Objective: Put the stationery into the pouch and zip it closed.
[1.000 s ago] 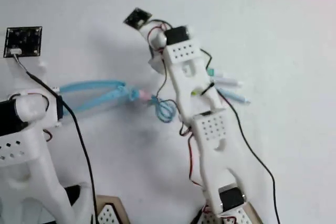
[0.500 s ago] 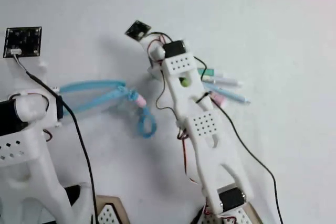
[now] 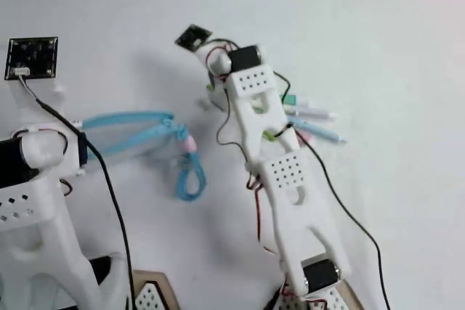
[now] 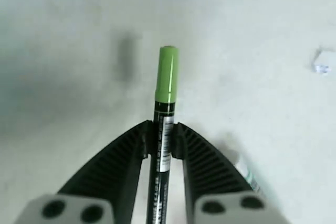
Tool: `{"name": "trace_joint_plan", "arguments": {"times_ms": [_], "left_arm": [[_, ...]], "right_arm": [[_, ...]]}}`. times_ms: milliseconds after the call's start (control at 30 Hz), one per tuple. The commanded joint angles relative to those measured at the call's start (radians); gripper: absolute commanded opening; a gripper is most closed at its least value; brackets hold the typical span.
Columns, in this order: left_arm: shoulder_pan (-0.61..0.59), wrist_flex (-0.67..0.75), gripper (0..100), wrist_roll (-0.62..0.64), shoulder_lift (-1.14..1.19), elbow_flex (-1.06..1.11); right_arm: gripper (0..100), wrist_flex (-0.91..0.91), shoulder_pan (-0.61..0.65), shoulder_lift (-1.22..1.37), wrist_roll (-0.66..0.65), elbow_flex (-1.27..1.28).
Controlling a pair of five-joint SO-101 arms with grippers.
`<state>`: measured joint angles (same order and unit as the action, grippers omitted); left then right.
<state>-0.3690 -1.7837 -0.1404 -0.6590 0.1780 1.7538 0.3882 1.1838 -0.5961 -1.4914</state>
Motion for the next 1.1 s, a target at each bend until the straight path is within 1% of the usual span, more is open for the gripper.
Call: {"name": "trace_joint_plan", "arguments": {"times_ms": [0, 33, 133, 267, 600, 833, 967, 1033, 1067], "left_arm": [[0.01, 0.0, 2, 0.011, -0.005, -0.002], [0.01, 0.0, 2, 0.011, -0.005, -0.002], [0.01, 0.0, 2, 0.011, -0.005, -0.002], [0.01, 0.0, 2, 0.011, -0.005, -0.002], [0.01, 0.0, 2, 0.011, -0.005, -0.002], [0.01, 0.0, 2, 0.011, -0.005, 0.002], [0.01, 0.002, 2, 0.011, -0.005, 0.002], [0.012, 0.002, 2, 0.011, -0.005, 0.003], [0.013, 0.002, 2, 0.011, -0.005, 0.005]], "right_arm": [[1.8, 0.021, -0.004, -0.222, 0.009, 0.146], [1.8, 0.021, -0.001, -0.278, 0.014, 0.203], [1.8, 0.021, 0.001, -0.47, 0.081, 0.361], [1.8, 0.021, -0.018, -0.722, 0.15, 0.517], [1.8, 0.019, -0.01, -1.33, 0.164, 0.847], [2.1, 0.015, -0.008, -1.75, 0.166, 1.353], [2.1, -0.019, -0.008, -1.925, 0.172, 1.613], [2.0, -0.091, -0.008, -1.985, 0.238, 1.72], [2.0, -0.143, -0.007, -2.011, 0.304, 1.768]]}}
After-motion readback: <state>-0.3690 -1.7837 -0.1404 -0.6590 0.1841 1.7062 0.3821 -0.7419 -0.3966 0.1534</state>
